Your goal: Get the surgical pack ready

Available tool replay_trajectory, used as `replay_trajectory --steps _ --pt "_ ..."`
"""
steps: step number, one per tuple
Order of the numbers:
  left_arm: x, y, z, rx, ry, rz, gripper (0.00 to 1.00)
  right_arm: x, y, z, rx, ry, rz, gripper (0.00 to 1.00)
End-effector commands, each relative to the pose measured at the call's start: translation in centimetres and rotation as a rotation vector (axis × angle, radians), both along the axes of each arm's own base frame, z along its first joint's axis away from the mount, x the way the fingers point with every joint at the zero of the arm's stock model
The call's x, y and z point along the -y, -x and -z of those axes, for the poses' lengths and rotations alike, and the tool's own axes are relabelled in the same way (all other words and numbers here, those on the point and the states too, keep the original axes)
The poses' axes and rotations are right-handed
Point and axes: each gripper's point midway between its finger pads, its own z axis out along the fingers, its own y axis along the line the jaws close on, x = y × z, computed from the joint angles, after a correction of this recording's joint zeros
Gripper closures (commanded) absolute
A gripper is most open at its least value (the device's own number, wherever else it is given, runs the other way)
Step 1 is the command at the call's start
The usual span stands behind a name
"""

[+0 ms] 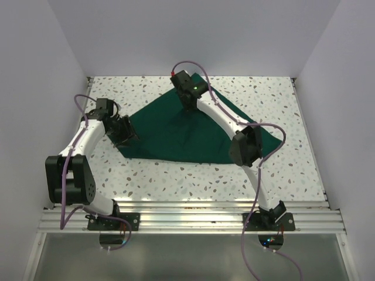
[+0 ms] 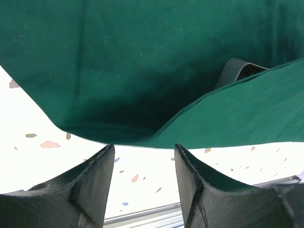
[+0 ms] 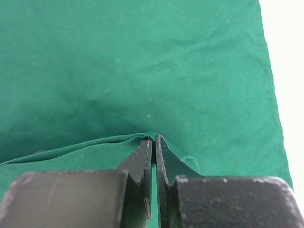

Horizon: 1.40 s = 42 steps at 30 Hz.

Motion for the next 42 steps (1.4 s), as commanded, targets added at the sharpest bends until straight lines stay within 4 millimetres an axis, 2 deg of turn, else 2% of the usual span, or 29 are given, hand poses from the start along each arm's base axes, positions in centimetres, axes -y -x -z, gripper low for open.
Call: replay_trajectory --steps 1,5,12,16,21,27,30,33,36,37,40,41,42 --pt "-1.0 -1.8 -0.8 0.056 -0.022 0.007 0.43 0.0 -2.0 -0.9 0.06 -0.038 0.029 1.0" --pt "-1.4 -2.1 -0.8 0.058 -0.025 0.003 0.44 0.1 -2.7 1.1 0.036 -0.029 0.03 1.0" --pt "-1.9 -3.1 -0.3 0.045 -0.024 0.001 0.44 -0.3 -3.7 2.9 0.027 -0.045 0.027 0.95" --pt "-1.6 -3.7 -0.1 0.047 -0.002 0.006 0.46 0.3 -4.6 3.8 0.028 -0.047 0.052 0.94" --pt "-1.2 -4.1 0.1 0.042 0.027 0.014 0.47 1.0 -5.8 3.8 0.063 -0.04 0.073 0.96" --pt "-0.5 -4.3 0.0 0.048 0.065 0.027 0.5 2.5 -7.0 5.3 0.062 -0.007 0.094 0.96" --pt "-0.4 -4.4 0.3 0.04 0.074 0.03 0.5 2.2 -7.3 5.7 0.054 -0.035 0.08 0.94" --pt "-0.2 -4.5 0.5 0.038 0.084 0.032 0.51 1.8 -7.6 6.0 0.058 -0.046 0.077 0.88" --pt "-0.1 -4.8 0.5 0.04 0.093 0.035 0.51 1.5 -7.8 6.5 0.054 -0.059 0.076 0.77" --pt "-0.1 -4.9 0.5 0.04 0.091 0.035 0.51 1.3 -7.8 6.5 0.052 -0.073 0.076 0.7" --pt "-0.1 -4.9 0.6 0.038 0.093 0.039 0.51 1.4 -8.5 4.6 0.092 -0.106 0.1 0.55" --pt "-0.2 -4.9 0.6 0.038 0.09 0.036 0.51 1.5 -9.0 2.9 0.121 -0.133 0.113 0.51" --pt "-0.1 -4.9 0.5 0.039 0.09 0.038 0.51 2.3 -9.5 0.4 0.159 -0.179 0.145 0.46"
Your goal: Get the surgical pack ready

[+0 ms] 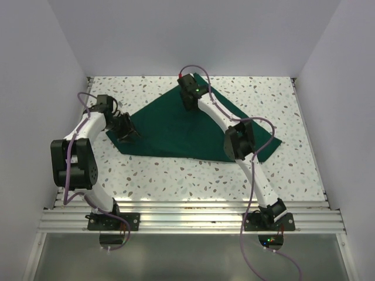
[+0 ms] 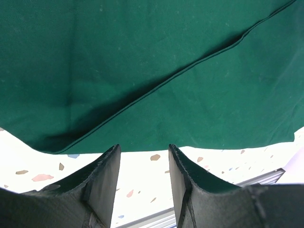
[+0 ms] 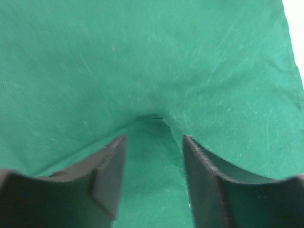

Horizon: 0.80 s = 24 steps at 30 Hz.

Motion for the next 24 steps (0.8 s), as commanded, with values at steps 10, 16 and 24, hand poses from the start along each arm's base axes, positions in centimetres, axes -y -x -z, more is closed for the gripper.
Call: replay_trajectory --steps 10,16,24 --pt "1.2 -2.6 -1.9 0.124 0.091 0.028 0.54 6.8 -2.7 -16.6 0.204 -0.411 0.164 0.38" --pt "3.4 -3.0 -1.5 0.137 0.19 0.073 0.64 9.5 1.2 -15.0 0.039 -0.473 0.215 0.63" --pt "5.7 -2.9 0.3 0.078 0.23 0.116 0.76 15.0 10.7 -9.0 -0.268 -0.549 0.302 0.9"
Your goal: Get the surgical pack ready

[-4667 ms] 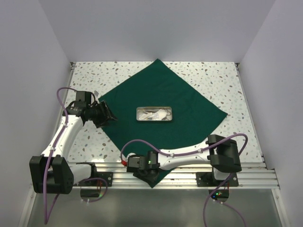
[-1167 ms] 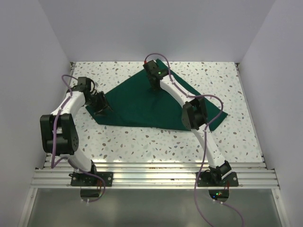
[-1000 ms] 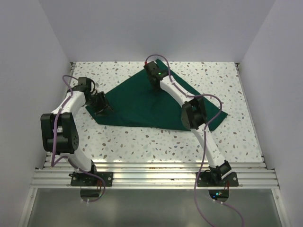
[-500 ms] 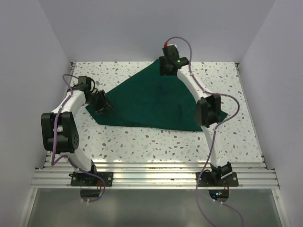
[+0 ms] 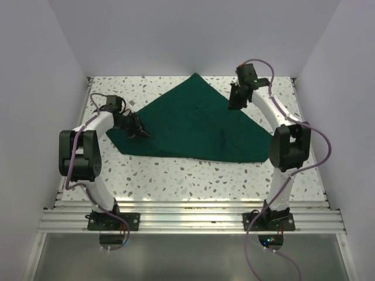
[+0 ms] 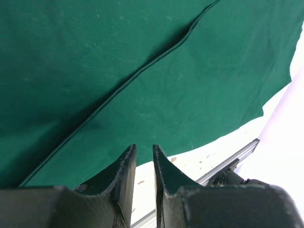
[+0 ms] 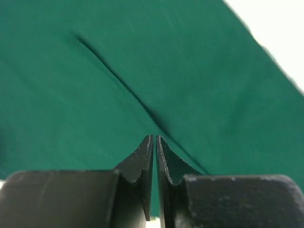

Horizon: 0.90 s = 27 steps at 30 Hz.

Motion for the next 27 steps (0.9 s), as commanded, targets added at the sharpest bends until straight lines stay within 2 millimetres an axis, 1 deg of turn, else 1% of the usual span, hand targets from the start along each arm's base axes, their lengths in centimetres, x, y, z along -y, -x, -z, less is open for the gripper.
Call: replay_trajectory --steps 1,2,3,5,7,10,14,16,17,18,19,21,22,23,24,27 --pt "1.5 -0.5 0.1 0.017 0.025 0.024 0.76 0.7 4.7 0.3 -0.107 -0.109 -0.037 0.91" --pt "1.5 -0.4 0.4 0.012 0.023 0.02 0.76 0.9 6.9 2.4 -0.182 -0.1 -0.05 0.93" --pt "1.4 -0.2 1.2 -0.008 0.018 0.008 0.76 1.3 9.0 4.1 -0.234 -0.094 -0.052 0.94" --pt "1.4 0.1 2.1 -0.031 0.014 -0.001 0.76 1.2 10.7 5.2 -0.267 -0.106 -0.07 0.95" --pt "1.2 0.6 3.3 -0.061 0.001 -0.007 0.77 1.6 12.3 6.6 -0.294 -0.103 -0.065 0.95" --pt "0.4 1.4 5.1 -0.099 -0.05 -0.013 0.76 1.7 13.9 8.3 -0.358 -0.105 -0.064 0.95" --pt "-0.2 2.6 7.2 -0.142 -0.092 -0.011 0.76 2.5 14.7 10.6 -0.423 -0.088 -0.047 0.96" --pt "-0.8 3.1 8.6 -0.166 -0.128 -0.009 0.76 3.5 15.1 11.5 -0.462 -0.061 -0.02 0.96" --pt "-1.0 3.3 9.0 -0.176 -0.14 -0.007 0.76 3.9 15.3 11.9 -0.48 -0.047 -0.007 0.96" --pt "-1.4 3.5 9.3 -0.185 -0.151 -0.001 0.76 4.5 15.6 12.7 -0.512 -0.034 0.005 0.96" --pt "-1.7 3.6 9.7 -0.194 -0.168 -0.005 0.76 5.3 15.7 13.1 -0.525 0.003 0.022 0.96" --pt "-2.2 3.7 9.7 -0.193 -0.183 -0.007 0.76 6.8 16.4 13.7 -0.577 0.066 0.062 0.96" --pt "-2.3 3.6 9.2 -0.179 -0.193 -0.007 0.76 7.3 16.6 13.7 -0.587 0.093 0.074 0.96" --pt "-2.8 3.9 9.2 -0.181 -0.22 -0.004 0.75 8.5 16.9 13.8 -0.598 0.138 0.101 0.96" --pt "-3.8 3.9 9.2 -0.184 -0.232 -0.027 0.74 8.9 17.0 13.7 -0.601 0.152 0.115 0.96" --pt "-5.4 4.4 8.9 -0.194 -0.268 -0.046 0.74 11.0 17.6 13.6 -0.623 0.204 0.175 0.96"
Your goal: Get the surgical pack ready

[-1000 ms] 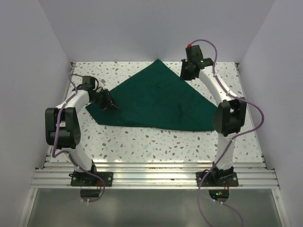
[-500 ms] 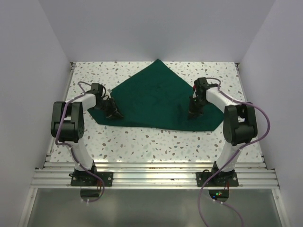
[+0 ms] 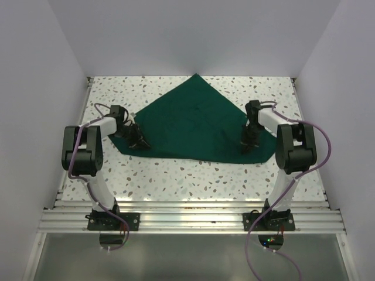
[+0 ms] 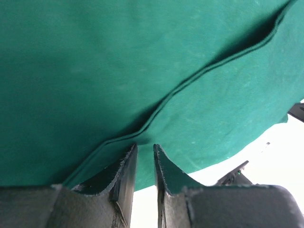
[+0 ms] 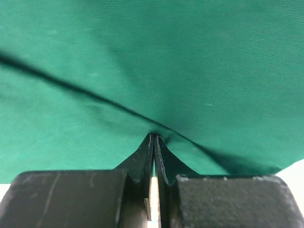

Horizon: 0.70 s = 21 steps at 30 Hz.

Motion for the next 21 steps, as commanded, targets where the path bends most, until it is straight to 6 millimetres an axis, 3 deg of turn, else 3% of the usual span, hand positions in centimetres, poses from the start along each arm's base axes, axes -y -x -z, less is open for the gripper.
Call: replay_trajectory --steps 1,3,5,11,16,18,21 --pt "-5.7 1.6 2.4 -0.029 -0.234 -0.026 0.74 4.8 1.4 -0.5 -0.057 0.191 0.051 0.96" --pt "-6.4 1.5 1.7 -0.014 -0.26 -0.022 0.73 6.4 1.1 -1.4 -0.035 0.256 0.067 0.96" --pt "-6.6 1.1 0.6 0.011 -0.271 -0.013 0.73 6.7 0.3 -3.0 0.017 0.266 0.06 0.94" --pt "-3.4 0.2 -3.3 0.116 -0.14 0.001 0.71 0.1 -1.4 -6.7 0.144 -0.007 -0.085 0.86" --pt "1.2 0.4 -5.4 0.15 -0.012 0.048 0.73 -4.7 -0.6 -6.6 0.112 -0.178 -0.131 0.87" --pt "2.7 0.5 -5.5 0.149 0.043 0.054 0.73 -5.3 -0.5 -5.7 0.092 -0.215 -0.102 0.87" --pt "3.9 1.0 -4.1 0.102 0.091 0.061 0.73 -5.5 -0.2 -3.9 0.057 -0.221 -0.085 0.88"
